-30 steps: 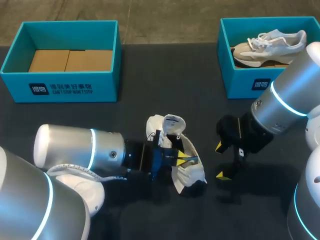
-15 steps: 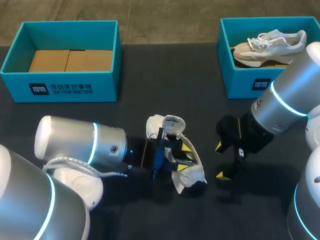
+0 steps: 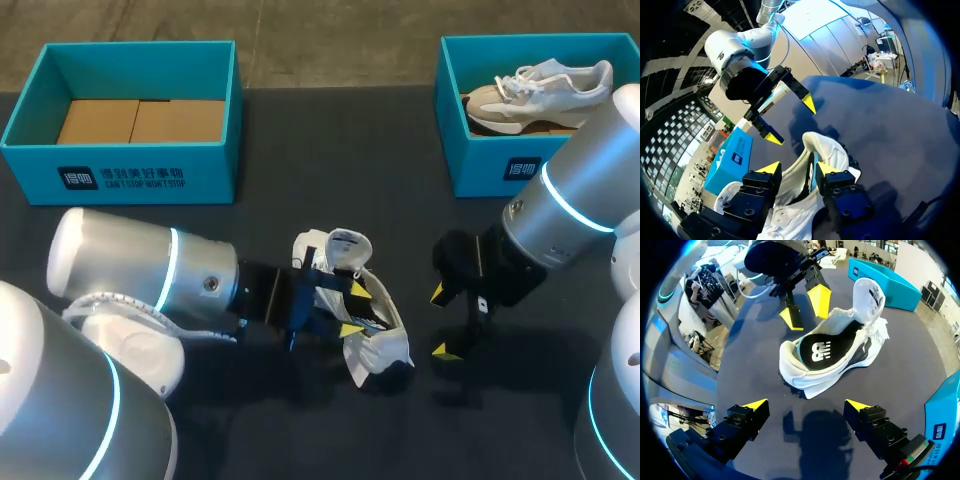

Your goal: Take the shoe out of the shoebox, open the shoe tongue, remove and reinsert the insole, then place the shoe into the shoebox

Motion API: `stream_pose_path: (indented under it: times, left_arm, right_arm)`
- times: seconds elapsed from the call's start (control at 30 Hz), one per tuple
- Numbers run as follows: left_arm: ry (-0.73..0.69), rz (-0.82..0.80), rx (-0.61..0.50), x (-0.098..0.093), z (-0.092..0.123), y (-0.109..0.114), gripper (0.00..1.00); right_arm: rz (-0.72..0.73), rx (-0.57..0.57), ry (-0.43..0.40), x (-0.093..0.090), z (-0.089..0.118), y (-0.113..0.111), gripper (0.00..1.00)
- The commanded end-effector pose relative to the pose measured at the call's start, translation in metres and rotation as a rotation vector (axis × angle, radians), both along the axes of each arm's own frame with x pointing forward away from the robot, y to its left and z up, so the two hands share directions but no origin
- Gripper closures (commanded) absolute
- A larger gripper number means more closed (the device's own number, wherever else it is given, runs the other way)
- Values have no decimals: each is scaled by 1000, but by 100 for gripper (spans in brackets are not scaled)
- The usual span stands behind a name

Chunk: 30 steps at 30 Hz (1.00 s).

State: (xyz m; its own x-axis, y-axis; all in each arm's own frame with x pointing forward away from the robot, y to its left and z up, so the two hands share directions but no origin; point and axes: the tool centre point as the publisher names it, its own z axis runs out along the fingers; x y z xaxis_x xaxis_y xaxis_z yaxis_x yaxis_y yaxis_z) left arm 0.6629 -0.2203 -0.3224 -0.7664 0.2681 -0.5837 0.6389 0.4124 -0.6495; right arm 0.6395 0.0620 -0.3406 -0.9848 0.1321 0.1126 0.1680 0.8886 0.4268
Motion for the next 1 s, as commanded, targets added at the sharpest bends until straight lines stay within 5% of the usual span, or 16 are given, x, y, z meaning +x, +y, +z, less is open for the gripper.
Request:
stream_pose_path:
  times: [0.03,0.3,0.37,0.43,1.0]
  left_arm:
    - [26,-35,62,4,10,9,57]
    - [21,-113,163,10,18,10,63]
    - [17,-128,187,10,19,10,74]
    - [17,-154,216,10,19,9,99]
    - [-16,-367,539,-2,17,1,100]
  right_arm:
    - [-2,-4,-1,0,-1,2,0]
    - [-2,-4,-1,0,-1,2,0]
    - [12,-13,-4,1,1,1,0]
    - [45,-28,-7,2,5,-3,0]
    - [131,-74,-37,21,44,-85,0]
